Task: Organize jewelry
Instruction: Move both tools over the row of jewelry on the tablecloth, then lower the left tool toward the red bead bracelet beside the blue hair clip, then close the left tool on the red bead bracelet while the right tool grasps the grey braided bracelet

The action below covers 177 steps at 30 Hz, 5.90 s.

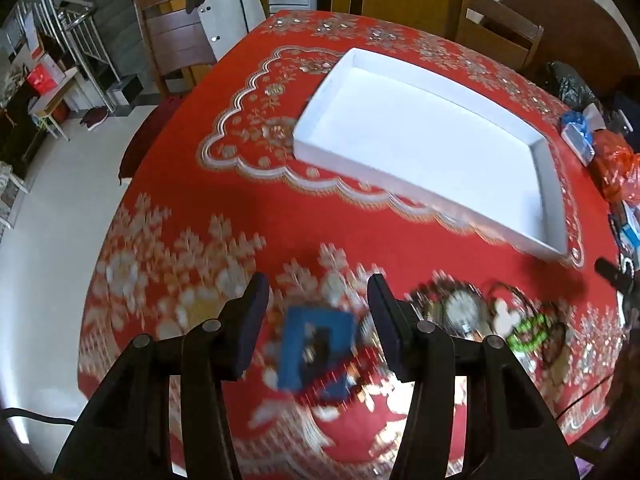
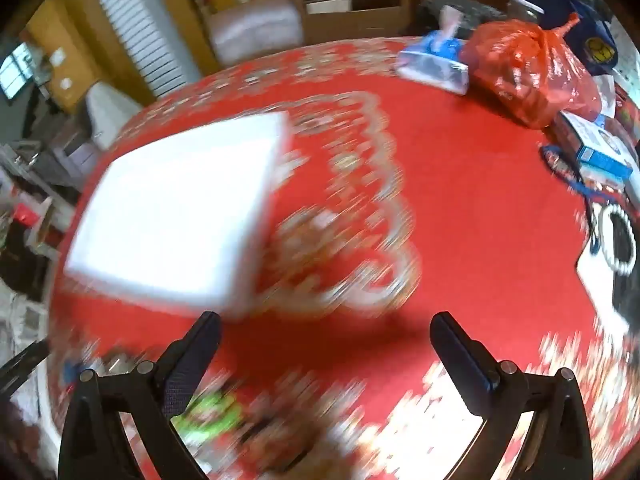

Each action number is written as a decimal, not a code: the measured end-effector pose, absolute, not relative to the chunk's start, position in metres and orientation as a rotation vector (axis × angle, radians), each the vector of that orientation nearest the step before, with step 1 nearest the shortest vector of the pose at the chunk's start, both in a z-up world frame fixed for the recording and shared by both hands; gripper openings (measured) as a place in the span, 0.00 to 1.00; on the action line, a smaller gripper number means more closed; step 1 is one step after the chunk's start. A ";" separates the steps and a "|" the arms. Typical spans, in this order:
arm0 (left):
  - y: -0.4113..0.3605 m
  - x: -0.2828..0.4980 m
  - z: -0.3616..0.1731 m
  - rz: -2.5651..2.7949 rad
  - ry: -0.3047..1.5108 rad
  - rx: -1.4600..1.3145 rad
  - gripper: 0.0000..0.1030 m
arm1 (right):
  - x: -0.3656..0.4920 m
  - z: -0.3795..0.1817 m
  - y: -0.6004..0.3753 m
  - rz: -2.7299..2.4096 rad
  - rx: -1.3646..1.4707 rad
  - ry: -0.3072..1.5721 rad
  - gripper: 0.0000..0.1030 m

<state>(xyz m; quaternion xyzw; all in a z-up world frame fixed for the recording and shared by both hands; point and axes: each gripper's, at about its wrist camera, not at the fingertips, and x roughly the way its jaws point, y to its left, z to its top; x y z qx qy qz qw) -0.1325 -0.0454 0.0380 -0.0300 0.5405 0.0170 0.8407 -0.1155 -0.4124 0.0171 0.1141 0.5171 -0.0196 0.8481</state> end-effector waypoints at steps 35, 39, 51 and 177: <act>-0.069 -0.208 0.077 0.033 1.053 -0.081 0.49 | -0.202 0.095 -0.259 0.109 0.013 0.965 1.00; -0.070 -0.207 0.077 0.033 1.054 -0.082 0.49 | -0.201 0.093 -0.257 0.114 0.004 0.970 1.00; -0.068 -0.205 0.078 0.029 1.052 -0.095 0.49 | -0.202 0.090 -0.254 0.120 0.011 0.976 1.00; -0.005 -0.151 0.070 -0.202 1.152 -0.195 0.08 | -0.151 -0.003 -0.221 0.533 0.194 1.180 0.53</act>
